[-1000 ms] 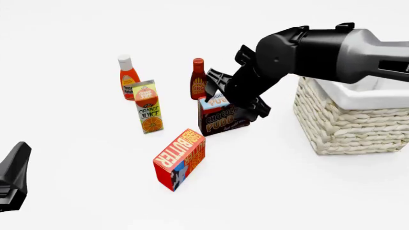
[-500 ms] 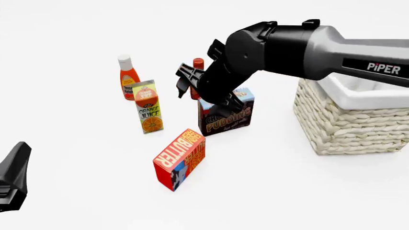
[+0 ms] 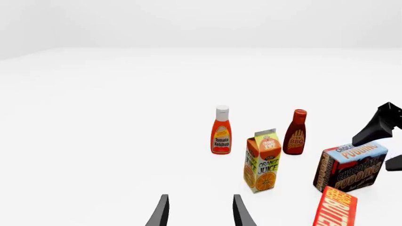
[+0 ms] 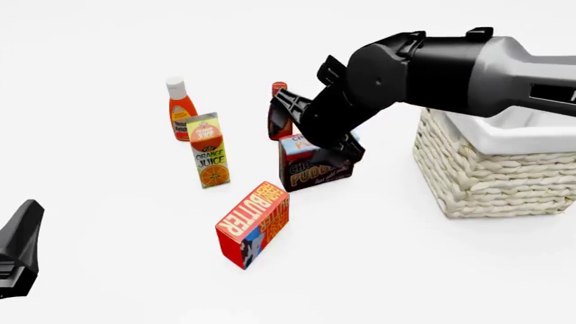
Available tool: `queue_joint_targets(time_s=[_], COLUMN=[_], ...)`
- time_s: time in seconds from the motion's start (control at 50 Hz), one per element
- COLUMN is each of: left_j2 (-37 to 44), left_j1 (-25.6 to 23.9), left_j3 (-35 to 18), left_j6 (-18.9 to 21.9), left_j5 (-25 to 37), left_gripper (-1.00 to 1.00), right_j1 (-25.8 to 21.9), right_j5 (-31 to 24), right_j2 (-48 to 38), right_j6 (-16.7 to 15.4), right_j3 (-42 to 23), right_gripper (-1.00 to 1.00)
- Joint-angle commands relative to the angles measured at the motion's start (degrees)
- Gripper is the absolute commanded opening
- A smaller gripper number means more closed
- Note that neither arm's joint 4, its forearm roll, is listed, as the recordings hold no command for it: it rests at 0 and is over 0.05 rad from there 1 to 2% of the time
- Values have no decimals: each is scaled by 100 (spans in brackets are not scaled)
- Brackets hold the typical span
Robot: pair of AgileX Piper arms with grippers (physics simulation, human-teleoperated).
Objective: Pick the butter and place it in the basket.
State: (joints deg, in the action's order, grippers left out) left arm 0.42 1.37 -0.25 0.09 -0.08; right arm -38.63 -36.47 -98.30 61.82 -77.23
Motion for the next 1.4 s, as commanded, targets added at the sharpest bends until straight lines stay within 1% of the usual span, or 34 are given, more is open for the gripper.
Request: queue_joint_targets(time_s=[0.02, 0.16, 0.42, 0.9, 1.4], left_j2=[0, 1, 0, 1, 0], left_j1=[1, 1, 1, 0, 0], left_j3=[0, 0, 0, 0, 0], left_j6=[2, 1, -1, 1, 0], left_j5=[0, 0, 0, 0, 0], left_gripper=[100, 100, 100, 100, 100], right_j1=[93, 18, -89, -172, -138], right_j5=[134, 125, 103, 86, 109], right_j2=[202, -47, -403, -700, -730], right_j6=[104, 238, 372, 544, 574], right_j3=[321, 166, -85, -198, -135], right_gripper=[100, 100, 100, 100, 100])
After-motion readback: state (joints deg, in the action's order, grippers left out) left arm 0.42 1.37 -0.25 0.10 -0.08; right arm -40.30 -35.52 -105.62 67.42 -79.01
